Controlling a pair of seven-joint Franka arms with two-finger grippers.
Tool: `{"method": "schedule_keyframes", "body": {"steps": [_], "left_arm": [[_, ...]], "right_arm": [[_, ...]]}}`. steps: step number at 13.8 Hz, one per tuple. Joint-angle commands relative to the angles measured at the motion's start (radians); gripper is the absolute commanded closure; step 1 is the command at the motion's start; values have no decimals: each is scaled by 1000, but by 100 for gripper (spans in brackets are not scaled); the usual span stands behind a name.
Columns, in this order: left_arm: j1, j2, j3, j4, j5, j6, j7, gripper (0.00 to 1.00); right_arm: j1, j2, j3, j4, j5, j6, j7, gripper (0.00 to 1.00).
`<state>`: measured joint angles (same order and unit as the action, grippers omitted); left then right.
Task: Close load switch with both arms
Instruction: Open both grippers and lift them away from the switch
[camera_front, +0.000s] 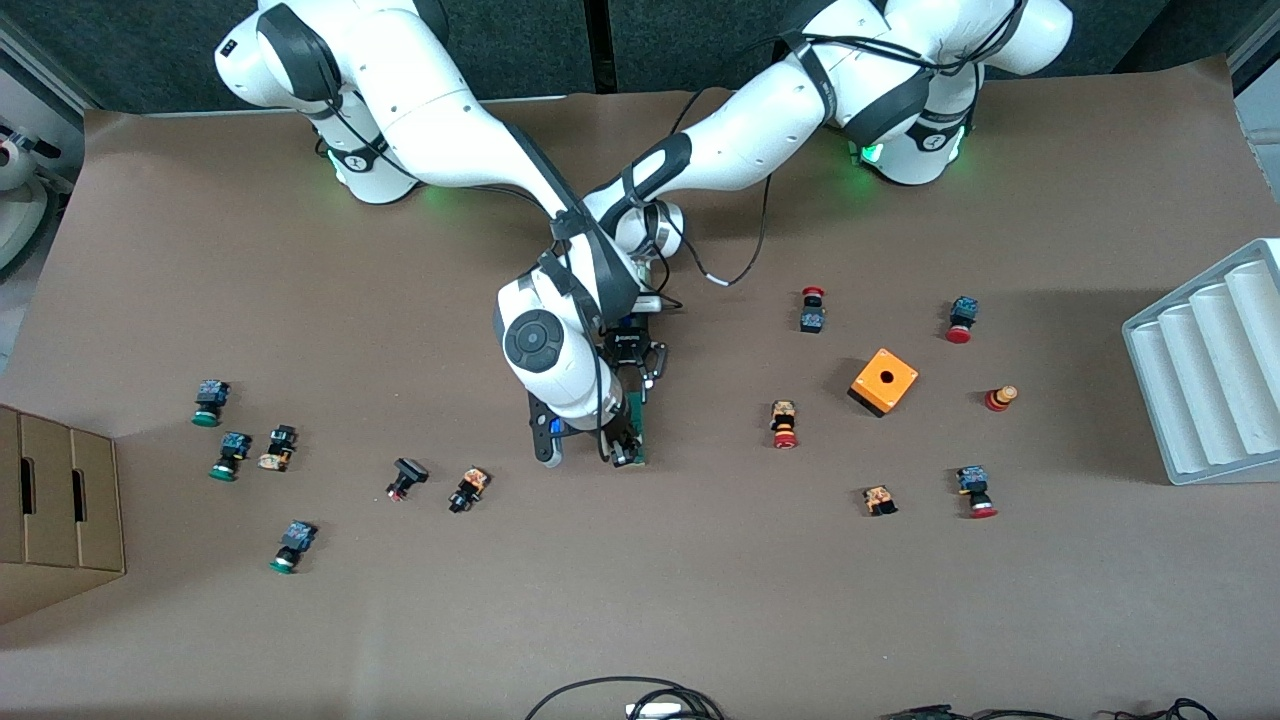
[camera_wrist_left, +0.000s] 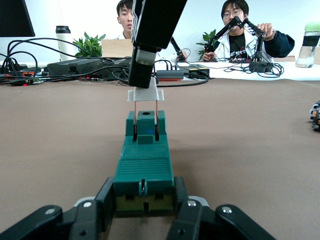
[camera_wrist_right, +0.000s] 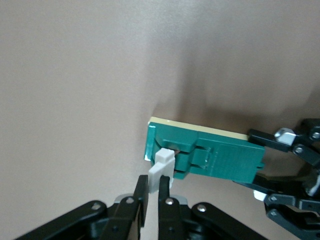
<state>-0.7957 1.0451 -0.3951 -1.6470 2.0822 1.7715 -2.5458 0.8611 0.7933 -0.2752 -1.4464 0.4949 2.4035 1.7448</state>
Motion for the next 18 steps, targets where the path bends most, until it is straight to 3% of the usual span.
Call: {"method": "schedule_keyframes", "body": {"steps": [1, 9, 10, 12, 14, 15, 18], "left_arm": [[-10, 26, 9, 26, 9, 11, -2, 47], [-10, 26, 9, 26, 9, 11, -2, 48], [-10, 26, 9, 26, 9, 11, -2, 48], [-10, 21, 7, 26, 6, 11, -1, 42], [-7, 18, 7, 27, -2, 13, 1, 21], [-7, 18, 7, 27, -2, 13, 4, 0], [-7, 15, 7, 33, -4, 19, 7, 0]], "right_arm": [[-27, 115, -12, 103, 24, 66, -30, 85], [-37, 121, -10, 109, 27, 75, -21, 84], [-54, 101, -9, 109, 36, 66, -22, 67], [-82, 48, -7, 109, 45, 5, -31, 0], [-108, -11, -1, 100, 45, -58, -121, 0], [-140, -64, 22, 80, 39, -93, -199, 0], [-209, -211, 27, -6, 22, -249, -483, 0]]}}
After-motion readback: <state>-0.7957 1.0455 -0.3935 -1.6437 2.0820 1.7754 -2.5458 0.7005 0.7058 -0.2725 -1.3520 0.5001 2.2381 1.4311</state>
